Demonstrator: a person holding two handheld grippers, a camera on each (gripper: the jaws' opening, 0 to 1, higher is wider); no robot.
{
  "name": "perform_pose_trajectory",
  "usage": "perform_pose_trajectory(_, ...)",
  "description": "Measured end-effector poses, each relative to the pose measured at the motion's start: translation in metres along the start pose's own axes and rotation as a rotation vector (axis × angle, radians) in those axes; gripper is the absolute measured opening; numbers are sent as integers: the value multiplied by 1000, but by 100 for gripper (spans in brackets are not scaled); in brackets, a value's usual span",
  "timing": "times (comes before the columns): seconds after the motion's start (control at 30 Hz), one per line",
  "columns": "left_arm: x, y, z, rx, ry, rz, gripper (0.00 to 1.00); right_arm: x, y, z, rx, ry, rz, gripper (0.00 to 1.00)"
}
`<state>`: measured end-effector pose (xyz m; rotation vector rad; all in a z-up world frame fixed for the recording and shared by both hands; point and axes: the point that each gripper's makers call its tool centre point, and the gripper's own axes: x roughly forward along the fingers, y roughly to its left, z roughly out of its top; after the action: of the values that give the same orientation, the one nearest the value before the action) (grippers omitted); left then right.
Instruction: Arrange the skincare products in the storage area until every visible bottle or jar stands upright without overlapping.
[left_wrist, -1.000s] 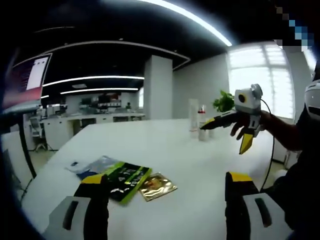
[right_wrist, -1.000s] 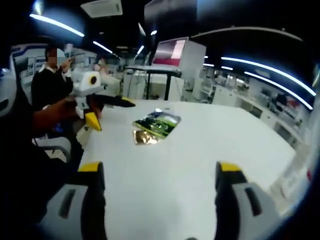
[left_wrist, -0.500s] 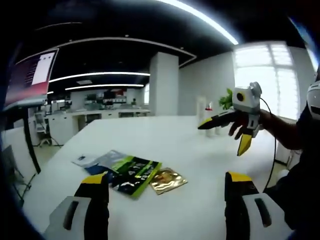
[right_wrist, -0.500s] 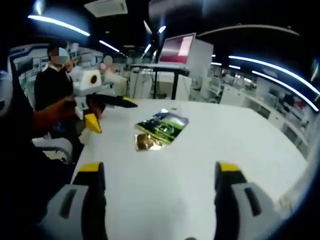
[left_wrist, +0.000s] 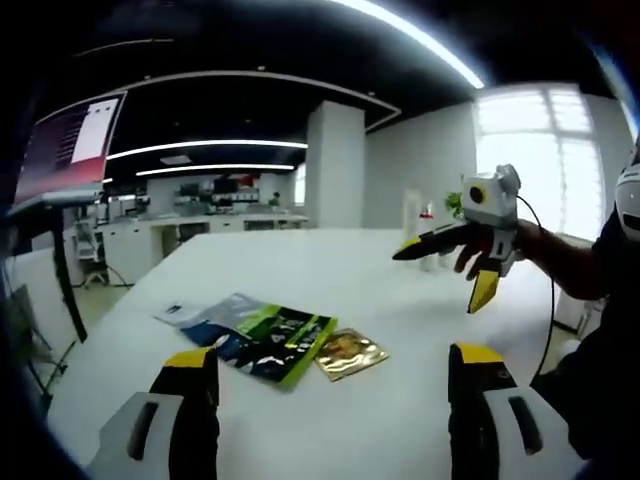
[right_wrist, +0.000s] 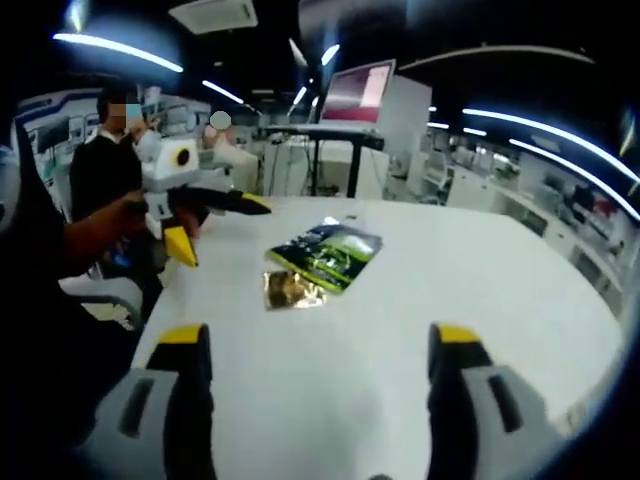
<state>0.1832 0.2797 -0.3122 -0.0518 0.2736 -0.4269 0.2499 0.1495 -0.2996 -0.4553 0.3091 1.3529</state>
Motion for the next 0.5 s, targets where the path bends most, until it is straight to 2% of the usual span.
perform_pose_trajectory(0.5, -1, 10, -5, -22, 4, 14, 95, 17, -5, 3, 0, 7, 19, 88)
